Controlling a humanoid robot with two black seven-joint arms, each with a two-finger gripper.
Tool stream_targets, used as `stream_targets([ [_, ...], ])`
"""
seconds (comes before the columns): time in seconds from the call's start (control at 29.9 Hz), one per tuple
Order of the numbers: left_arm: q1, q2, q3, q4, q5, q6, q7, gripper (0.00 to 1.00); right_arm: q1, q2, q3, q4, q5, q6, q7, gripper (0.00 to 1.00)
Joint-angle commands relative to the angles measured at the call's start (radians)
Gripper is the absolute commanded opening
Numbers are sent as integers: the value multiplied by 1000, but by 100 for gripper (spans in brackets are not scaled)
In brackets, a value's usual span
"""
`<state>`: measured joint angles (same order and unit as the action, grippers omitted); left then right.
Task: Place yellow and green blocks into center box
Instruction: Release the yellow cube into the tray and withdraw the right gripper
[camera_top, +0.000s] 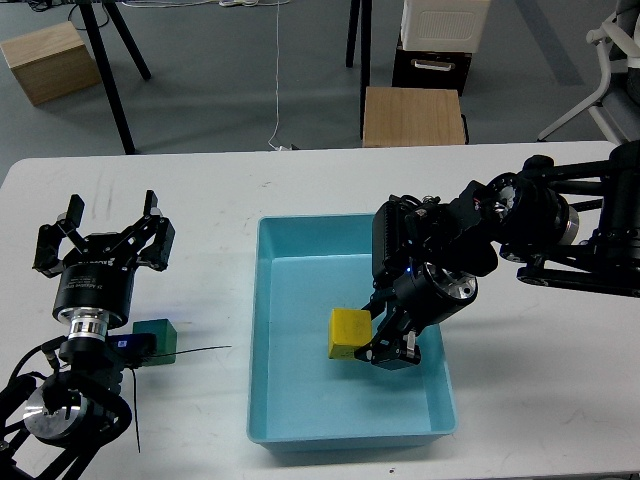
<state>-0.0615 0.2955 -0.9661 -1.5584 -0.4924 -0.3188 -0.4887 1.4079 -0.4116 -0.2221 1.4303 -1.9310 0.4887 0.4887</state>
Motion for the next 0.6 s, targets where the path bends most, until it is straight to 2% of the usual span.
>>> stream_targets([
  [0.0, -58, 7, 9, 46, 1, 1, 0, 100, 2, -29, 18, 9, 24, 0, 0, 97],
  [0.17, -116, 65, 10, 60, 5, 12, 0, 100, 11, -107, 59, 10, 101, 0, 0, 97],
  [0.37, -204, 181, 10, 70, 47, 14, 0, 100, -32, -256, 274, 9, 234, 0, 0, 98],
  [0.57, -328, 275, 12, 147, 100, 53, 0, 100, -156, -326, 499, 13, 484, -202, 0, 98],
])
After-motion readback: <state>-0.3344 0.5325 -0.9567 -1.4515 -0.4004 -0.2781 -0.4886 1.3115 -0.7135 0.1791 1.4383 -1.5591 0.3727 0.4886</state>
